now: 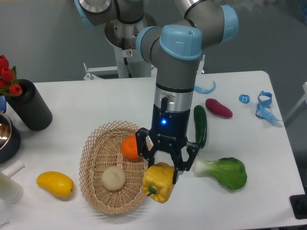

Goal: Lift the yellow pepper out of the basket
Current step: 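Lift the yellow pepper up out of the basket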

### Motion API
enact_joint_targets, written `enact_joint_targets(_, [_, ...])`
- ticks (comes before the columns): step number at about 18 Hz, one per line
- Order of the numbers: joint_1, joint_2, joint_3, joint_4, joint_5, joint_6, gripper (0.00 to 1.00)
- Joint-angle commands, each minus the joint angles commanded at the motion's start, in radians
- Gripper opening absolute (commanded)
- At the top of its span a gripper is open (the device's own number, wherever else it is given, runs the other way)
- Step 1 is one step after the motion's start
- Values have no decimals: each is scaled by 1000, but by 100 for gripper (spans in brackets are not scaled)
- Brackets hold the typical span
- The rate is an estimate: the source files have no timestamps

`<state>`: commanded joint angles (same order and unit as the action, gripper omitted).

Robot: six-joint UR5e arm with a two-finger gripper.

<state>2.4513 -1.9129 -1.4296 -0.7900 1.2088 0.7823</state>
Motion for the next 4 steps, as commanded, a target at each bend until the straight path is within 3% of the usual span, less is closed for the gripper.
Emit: enact_joint_targets(4, [8, 3, -11, 0, -3, 6, 31])
